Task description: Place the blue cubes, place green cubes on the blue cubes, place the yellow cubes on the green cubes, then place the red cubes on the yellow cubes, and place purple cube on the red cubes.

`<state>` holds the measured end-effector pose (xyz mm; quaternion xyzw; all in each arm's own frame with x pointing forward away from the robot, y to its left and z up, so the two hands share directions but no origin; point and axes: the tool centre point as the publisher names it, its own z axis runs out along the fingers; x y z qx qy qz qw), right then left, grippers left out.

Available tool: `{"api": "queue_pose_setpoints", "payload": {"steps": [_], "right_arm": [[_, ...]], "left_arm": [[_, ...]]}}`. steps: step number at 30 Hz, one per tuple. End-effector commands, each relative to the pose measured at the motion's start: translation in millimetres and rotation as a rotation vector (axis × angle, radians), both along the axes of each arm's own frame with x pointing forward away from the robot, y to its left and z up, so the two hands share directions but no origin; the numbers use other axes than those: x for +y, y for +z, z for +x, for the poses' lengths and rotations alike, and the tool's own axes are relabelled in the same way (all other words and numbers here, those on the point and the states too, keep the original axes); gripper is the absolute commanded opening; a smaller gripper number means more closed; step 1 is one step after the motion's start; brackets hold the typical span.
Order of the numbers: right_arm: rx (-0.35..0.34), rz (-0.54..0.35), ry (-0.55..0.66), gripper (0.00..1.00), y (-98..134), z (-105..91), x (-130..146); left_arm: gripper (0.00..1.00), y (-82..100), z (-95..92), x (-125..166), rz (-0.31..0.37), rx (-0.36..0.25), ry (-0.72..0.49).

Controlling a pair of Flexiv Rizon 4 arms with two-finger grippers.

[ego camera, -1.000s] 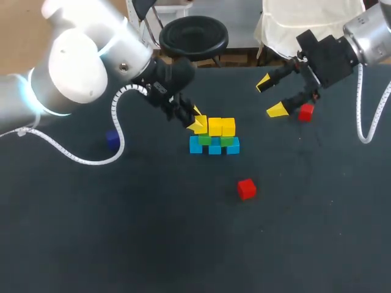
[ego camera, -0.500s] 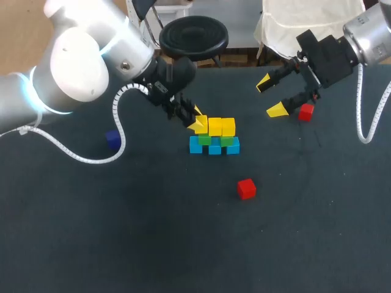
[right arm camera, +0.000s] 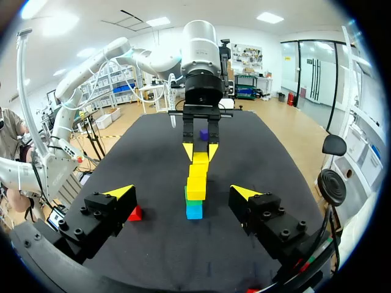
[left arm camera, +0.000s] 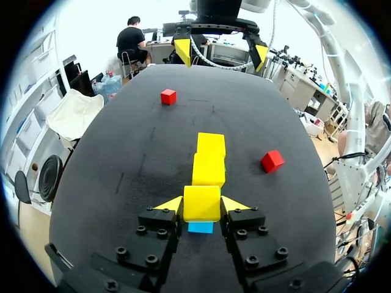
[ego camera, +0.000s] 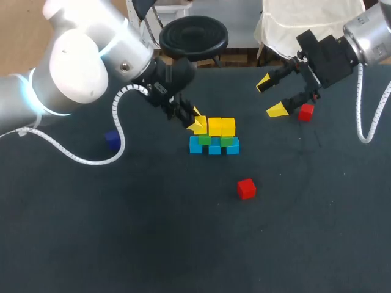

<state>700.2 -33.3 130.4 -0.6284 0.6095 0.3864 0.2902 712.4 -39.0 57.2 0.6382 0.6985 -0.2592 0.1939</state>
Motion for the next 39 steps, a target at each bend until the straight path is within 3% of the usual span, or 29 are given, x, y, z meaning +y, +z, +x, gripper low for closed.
{"api": "queue_pose_setpoints", "payload": {"steps": [1,39], "right_arm": [[-0.001,0.001,0.000,1.00,-0.1,-0.2,-0.1],[-0.001,0.001,0.000,1.00,-0.1,-0.2,-0.1]], "left_arm": [[0.00,1.6,-1.8,-0.5,-0.001,-0.002,0.000],[0.00,-0.4,-4.0,-3.8,0.021,0.001,-0.004]]}}
